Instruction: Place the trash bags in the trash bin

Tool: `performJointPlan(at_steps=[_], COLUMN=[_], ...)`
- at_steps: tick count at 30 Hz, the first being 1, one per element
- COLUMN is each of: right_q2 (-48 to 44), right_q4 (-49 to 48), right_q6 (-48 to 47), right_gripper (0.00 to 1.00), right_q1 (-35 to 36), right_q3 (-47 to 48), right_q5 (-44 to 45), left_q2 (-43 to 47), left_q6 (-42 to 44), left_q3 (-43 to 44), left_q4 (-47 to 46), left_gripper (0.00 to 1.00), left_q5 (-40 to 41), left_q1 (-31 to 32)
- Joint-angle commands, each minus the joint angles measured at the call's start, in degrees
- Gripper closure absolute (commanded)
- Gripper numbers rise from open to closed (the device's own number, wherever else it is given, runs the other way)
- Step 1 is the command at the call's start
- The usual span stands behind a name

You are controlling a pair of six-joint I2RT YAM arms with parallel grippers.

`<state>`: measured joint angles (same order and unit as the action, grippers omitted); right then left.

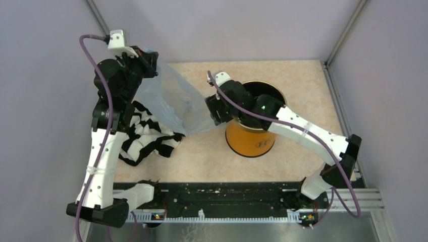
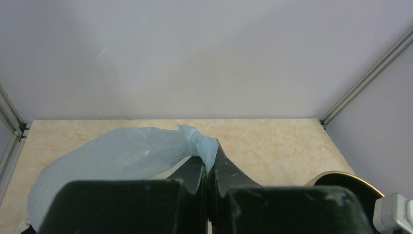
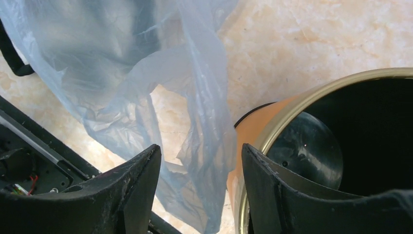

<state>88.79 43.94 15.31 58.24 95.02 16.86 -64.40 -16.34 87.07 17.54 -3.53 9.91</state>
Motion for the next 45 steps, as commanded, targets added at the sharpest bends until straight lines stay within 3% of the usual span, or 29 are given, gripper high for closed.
performJointPlan(at_steps=[1,11,13,18,26,34,45], right_q2=[0.39,0.18,-0.09,-1.32,-3.59,-4.63,-12.10], right_q4=[1.46,0.48,0.04,1.12,-1.17,-7.22,-23.68], right_q6=[-2.68,0.63,1.47,1.45,-4.44,-12.84,-21.84], right_gripper=[0.38,0.43,0.55,0.99,1.00,1.00,1.00], right_q1=[0.02,0.39,0.40,0.41,0.39,0.39,0.34], right_q3=[3.89,1.35,1.79,7.82,21.35,33.36,32.92], right_q5=[1.36,-4.38,-4.81,-0.80,3.31,7.03,7.13], left_q2=[2.77,3.34,3.56,3.93,1.66,-4.32,-11.95], left_q6=[1.08,0.38,0.02,-0.72,-5.95,-17.32,-25.88], left_q3=[1.02,2.23,2.39,3.28,9.00,15.90,22.05], left_q4=[-1.48,-2.04,-2.80,-5.10,-10.41,-19.38,-24.69], left_gripper=[1.00,1.00,1.00,1.00,1.00,1.00,1.00], left_q5=[0.94,-0.13,-0.98,-4.23,-12.50,-21.61,-38.20], left_q1=[-0.16,-0.16,-0.19,-0.17,-0.16,-0.16,2.70])
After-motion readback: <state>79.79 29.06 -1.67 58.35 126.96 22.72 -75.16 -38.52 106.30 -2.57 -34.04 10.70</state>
